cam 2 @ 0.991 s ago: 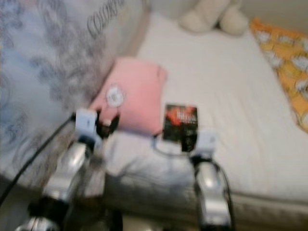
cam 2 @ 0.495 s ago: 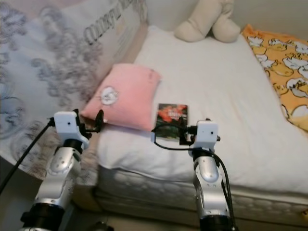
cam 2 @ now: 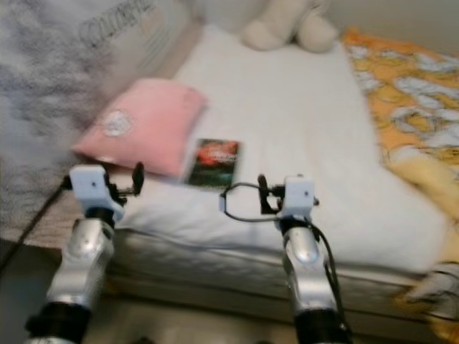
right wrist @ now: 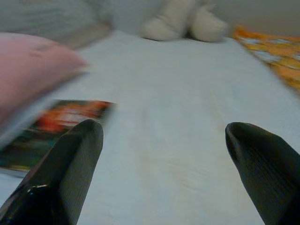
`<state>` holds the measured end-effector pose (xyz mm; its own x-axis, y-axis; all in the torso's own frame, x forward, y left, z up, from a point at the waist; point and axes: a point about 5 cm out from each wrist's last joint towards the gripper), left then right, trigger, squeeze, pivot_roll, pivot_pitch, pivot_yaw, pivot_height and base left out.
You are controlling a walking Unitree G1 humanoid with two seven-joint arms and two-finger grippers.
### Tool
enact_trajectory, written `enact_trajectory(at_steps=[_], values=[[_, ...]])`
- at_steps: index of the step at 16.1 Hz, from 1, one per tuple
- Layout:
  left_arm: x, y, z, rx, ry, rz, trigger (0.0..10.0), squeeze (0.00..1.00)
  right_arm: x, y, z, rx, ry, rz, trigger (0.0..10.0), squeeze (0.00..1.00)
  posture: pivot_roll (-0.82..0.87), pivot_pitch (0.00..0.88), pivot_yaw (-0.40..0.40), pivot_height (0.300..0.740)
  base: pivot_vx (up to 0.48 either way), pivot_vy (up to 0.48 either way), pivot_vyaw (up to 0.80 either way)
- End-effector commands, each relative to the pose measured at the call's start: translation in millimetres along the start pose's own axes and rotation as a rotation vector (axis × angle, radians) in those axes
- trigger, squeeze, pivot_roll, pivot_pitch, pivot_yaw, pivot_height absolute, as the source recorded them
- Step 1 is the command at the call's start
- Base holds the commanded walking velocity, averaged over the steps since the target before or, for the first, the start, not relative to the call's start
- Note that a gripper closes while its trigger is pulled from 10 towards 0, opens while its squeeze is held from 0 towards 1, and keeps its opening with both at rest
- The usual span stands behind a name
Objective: Clean up the room
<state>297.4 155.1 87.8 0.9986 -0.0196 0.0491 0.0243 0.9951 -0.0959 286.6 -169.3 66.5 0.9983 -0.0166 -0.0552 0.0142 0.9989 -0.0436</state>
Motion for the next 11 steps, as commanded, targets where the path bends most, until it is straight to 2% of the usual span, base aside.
enact_trajectory(at_steps=[1, 2, 3, 4, 5, 11], values=[[-0.6, 0.9, 2, 0.03, -0.01, -0.004, 10.0, 0.0, 2.6, -0.2, 3, 0.019, -0.002, -0.004, 10.0, 1.0, 0.04, 0.0, -0.003, 0.74, 0.255, -0.405, 0.0], [-0.4, 0.3, 1, 0.036, -0.006, -0.006, 10.0, 0.0, 2.8, 2.5, 4, 0.016, -0.012, 0.026, 10.0, 0.82, 0.03, 0.0, -0.002, 0.74, 0.0, -0.42, 0.0], [0.0, -0.3, 1, 0.041, -0.005, -0.01, 10.0, 0.0, 2.5, 5.1, 5, 0.023, -0.026, 0.051, 10.0, 0.53, 0.03, 0.0, -0.002, 0.74, 0.0, -0.424, 0.0], [0.3, -0.5, 1, 0.045, -0.005, -0.012, 10.0, 0.0, 2.3, 6.9, 6, 0.029, -0.036, 0.067, 10.0, 0.53, 0.03, 0.0, -0.002, 0.74, 0.0, -0.424, 0.0], [1.0, -1.8, 1, 0.049, -0.005, -0.022, 10.0, 0.0, 3.1, 7.9, 5, 0.011, -0.025, 0.059, 10.0, 0.0, 0.03, 0.0, 0.0, 0.74, 0.0, -0.435, 0.0], [3.4, -6.0, 0, 0.061, -0.009, -0.039, 10.0, 0.0, 5.5, 10.5, 3, -0.014, -0.013, 0.076, 10.0, 0.0, 0.03, 0.0, 0.001, 0.74, 0.0, -0.437, 0.0]])
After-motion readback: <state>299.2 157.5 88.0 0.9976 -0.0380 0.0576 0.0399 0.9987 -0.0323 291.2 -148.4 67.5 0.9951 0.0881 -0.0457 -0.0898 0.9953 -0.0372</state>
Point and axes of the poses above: a point about 5 cm out from each wrist's last joint towards the gripper, its own x axis pointing out of the wrist towards the gripper, its own z axis along the axis of the wrist's last joint, y = z × x, and after that the axes turned 3 degrees about -x, right-handed
